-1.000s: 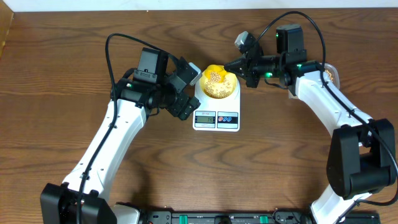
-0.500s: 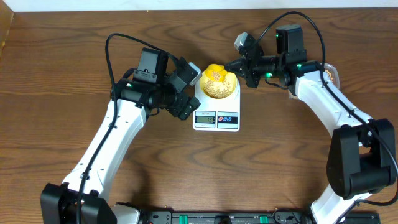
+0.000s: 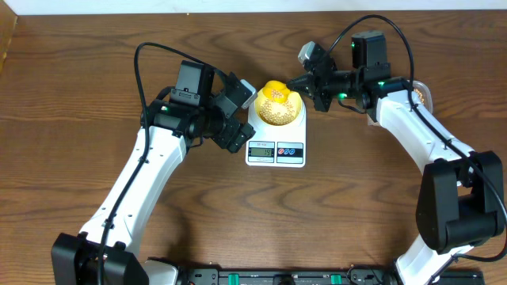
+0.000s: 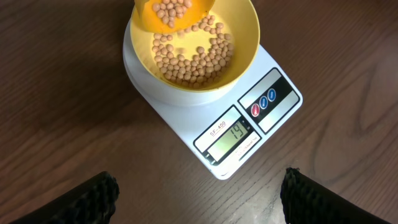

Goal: Scoop item into bowl and weigh 50g on scale
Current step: 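Tip the scoop further over the bowl to empty remaining soybeans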

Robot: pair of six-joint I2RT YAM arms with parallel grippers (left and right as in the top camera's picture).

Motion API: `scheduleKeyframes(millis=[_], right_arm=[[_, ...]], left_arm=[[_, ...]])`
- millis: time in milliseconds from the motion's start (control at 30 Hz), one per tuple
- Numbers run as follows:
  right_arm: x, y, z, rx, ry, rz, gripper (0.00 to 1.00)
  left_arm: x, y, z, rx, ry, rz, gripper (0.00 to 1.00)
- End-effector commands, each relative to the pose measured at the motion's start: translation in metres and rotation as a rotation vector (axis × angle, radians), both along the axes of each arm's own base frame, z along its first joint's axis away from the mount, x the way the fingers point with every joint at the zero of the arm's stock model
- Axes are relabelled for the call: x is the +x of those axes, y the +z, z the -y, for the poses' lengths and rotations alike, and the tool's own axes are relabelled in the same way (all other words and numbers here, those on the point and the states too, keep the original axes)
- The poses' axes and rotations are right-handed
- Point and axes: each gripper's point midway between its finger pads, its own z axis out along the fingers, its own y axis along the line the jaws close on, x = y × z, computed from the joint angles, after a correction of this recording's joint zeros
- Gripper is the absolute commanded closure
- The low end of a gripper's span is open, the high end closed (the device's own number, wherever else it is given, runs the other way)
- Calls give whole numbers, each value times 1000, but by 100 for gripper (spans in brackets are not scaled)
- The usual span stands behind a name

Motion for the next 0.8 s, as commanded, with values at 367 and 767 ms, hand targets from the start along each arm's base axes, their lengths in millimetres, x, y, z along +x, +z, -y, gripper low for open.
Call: scheduleKeyframes(millis=[367, 767], right_arm=[[-5, -6, -7, -28, 60, 60, 99], [-6, -8, -6, -52, 88, 117, 99]], left_arm=[[-3, -2, 0, -7, -8, -7, 14], [-3, -2, 0, -7, -8, -7, 14]])
